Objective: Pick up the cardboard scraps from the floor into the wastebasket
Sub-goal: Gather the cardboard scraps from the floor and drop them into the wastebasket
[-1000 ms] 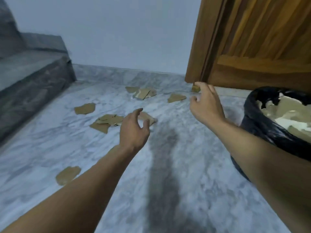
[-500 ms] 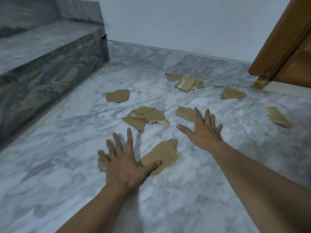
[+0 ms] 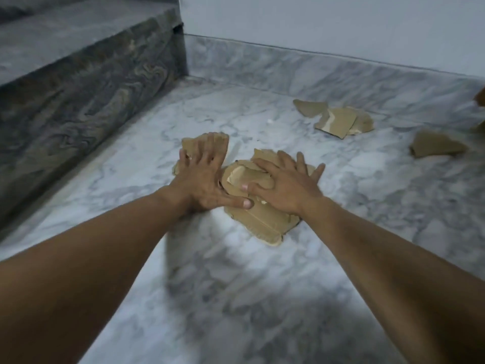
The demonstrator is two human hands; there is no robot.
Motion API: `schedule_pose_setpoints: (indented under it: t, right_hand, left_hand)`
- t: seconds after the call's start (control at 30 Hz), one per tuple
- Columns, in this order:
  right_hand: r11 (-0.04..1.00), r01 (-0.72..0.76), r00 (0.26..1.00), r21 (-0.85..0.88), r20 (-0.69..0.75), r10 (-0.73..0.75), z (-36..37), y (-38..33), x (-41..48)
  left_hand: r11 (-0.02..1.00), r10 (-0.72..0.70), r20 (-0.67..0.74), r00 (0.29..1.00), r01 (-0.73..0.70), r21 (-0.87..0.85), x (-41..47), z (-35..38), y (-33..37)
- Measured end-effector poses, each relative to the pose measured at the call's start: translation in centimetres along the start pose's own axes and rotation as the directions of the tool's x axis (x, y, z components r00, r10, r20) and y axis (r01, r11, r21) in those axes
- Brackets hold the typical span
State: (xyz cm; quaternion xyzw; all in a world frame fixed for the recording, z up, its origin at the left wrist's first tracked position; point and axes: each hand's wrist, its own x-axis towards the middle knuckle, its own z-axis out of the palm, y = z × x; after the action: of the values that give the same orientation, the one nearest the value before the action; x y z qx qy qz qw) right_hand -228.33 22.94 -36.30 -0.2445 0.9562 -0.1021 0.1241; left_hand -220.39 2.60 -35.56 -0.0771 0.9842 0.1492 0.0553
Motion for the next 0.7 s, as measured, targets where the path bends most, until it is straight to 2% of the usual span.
schedule_pose_setpoints:
  t: [0.07, 0.17, 0.33, 0.43, 0.53, 0.7]
  right_hand:
    - [1.0, 0.014, 0.999, 0.003, -0.052, -0.013, 0.2, 0.2, 0.2]
    - [0.999, 0.042, 0.994, -0.014, -0.098, -0.043, -0.3, 0.2, 0.3]
    - [0.996, 0.081, 0.996, -0.024, -0.032, -0.082, -1.6, 0.3, -1.3]
    - [0.989, 0.133, 0.991, -0.06, -0.009, -0.134, -1.0, 0.8, -4.0]
    - [0.989, 0.147, 0.989, 0.025, 0.0, -0.147, -0.5, 1.7, -6.8]
    - [0.975, 0.059, 0.989, 0.214, 0.122, -0.086, -0.4, 2.7, -11.4]
  left_hand:
    - [0.996, 0.024, 0.024, 0.999, -0.025, 0.081, 0.6, 0.5, -0.1]
    - [0.995, 0.026, -0.068, 0.997, -0.019, 0.101, 0.1, 1.2, 0.2]
    - [0.996, 0.03, -0.235, 0.971, -0.009, 0.089, -2.6, 1.9, 1.7]
    - [0.997, 0.037, -0.147, 0.989, -0.027, 0.071, -3.9, 2.4, 3.2]
    - [1.0, -0.007, -0.047, 0.999, 0.008, 0.024, -6.2, 3.3, 5.2]
    - [0.998, -0.032, -0.218, 0.975, 0.021, -0.053, -11.1, 4.8, 7.8]
